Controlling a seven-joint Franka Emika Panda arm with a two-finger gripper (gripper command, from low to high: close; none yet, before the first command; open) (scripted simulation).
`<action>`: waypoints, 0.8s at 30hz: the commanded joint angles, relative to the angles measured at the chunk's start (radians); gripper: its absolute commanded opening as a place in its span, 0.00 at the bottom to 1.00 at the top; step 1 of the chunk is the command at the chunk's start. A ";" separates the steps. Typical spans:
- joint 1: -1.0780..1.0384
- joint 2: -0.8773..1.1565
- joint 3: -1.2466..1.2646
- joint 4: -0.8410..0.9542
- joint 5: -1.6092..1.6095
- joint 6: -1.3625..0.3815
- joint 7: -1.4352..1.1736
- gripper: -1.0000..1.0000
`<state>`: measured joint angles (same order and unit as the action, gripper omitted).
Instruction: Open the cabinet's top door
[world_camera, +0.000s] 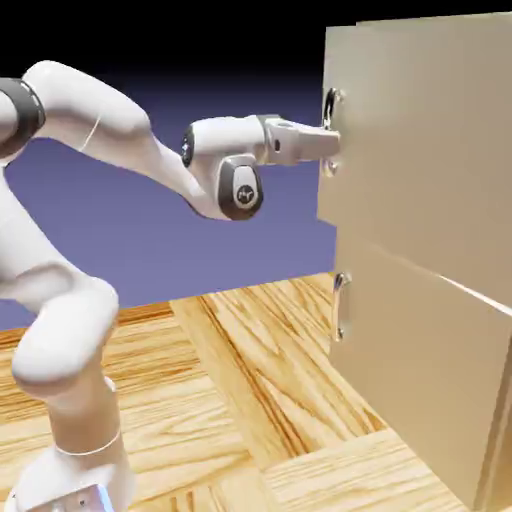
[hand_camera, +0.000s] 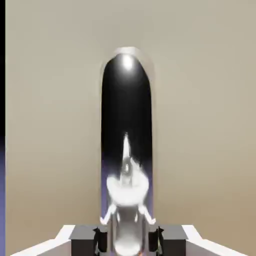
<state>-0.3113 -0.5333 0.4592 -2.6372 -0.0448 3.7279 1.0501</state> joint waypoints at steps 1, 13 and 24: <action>0.029 -0.009 -0.036 -0.013 -0.030 0.001 0.011 0.00; 0.377 -0.130 -0.463 -0.136 -0.334 -0.001 0.066 0.00; 0.751 -0.096 -0.646 -0.113 0.070 0.027 -0.365 0.00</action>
<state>0.4401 -0.6280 -0.1868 -2.7512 0.0234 3.7525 0.6853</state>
